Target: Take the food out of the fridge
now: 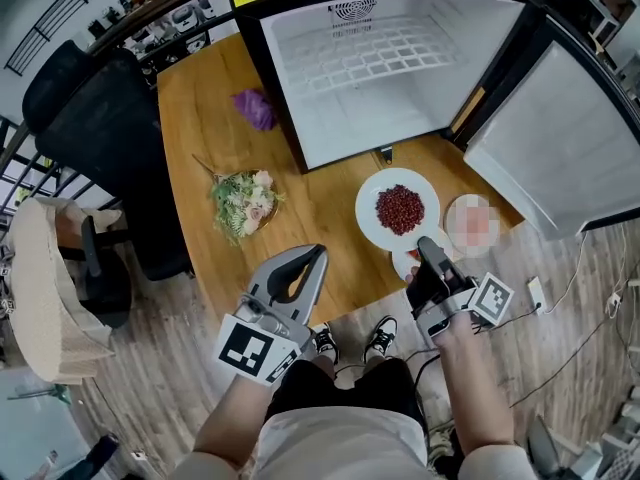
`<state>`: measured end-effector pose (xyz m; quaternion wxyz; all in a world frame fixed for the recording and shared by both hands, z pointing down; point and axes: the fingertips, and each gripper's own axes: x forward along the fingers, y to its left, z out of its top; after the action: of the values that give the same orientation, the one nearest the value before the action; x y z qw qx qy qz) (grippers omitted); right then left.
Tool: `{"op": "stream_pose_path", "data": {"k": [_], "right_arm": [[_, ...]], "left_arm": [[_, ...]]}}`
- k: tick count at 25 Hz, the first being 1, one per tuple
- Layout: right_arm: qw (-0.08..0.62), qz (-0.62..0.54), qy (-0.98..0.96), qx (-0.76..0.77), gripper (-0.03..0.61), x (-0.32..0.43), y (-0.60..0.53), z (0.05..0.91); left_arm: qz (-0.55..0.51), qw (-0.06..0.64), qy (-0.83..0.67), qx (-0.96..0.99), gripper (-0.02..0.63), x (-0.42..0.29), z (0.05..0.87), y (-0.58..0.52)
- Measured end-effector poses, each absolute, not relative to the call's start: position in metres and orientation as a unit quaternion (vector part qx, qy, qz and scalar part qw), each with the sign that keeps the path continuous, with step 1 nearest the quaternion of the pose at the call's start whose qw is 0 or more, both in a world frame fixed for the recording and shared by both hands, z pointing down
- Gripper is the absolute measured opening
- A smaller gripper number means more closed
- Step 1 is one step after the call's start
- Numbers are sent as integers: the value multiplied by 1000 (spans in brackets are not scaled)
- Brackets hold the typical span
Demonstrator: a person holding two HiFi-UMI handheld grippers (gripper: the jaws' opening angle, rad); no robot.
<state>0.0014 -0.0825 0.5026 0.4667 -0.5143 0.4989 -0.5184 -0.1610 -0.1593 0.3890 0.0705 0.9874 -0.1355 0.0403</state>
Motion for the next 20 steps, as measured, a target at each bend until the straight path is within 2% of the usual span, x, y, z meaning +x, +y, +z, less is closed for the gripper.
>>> {"op": "stream_pose_path", "data": {"k": [9, 20], "right_arm": [[416, -576, 528, -464, 25, -57, -54, 556], [397, -616, 532, -424, 25, -94, -32, 594]], "left_arm": [[49, 64, -149, 986, 8, -167, 387, -152], [59, 79, -157, 983, 8, -166, 406, -147]]}}
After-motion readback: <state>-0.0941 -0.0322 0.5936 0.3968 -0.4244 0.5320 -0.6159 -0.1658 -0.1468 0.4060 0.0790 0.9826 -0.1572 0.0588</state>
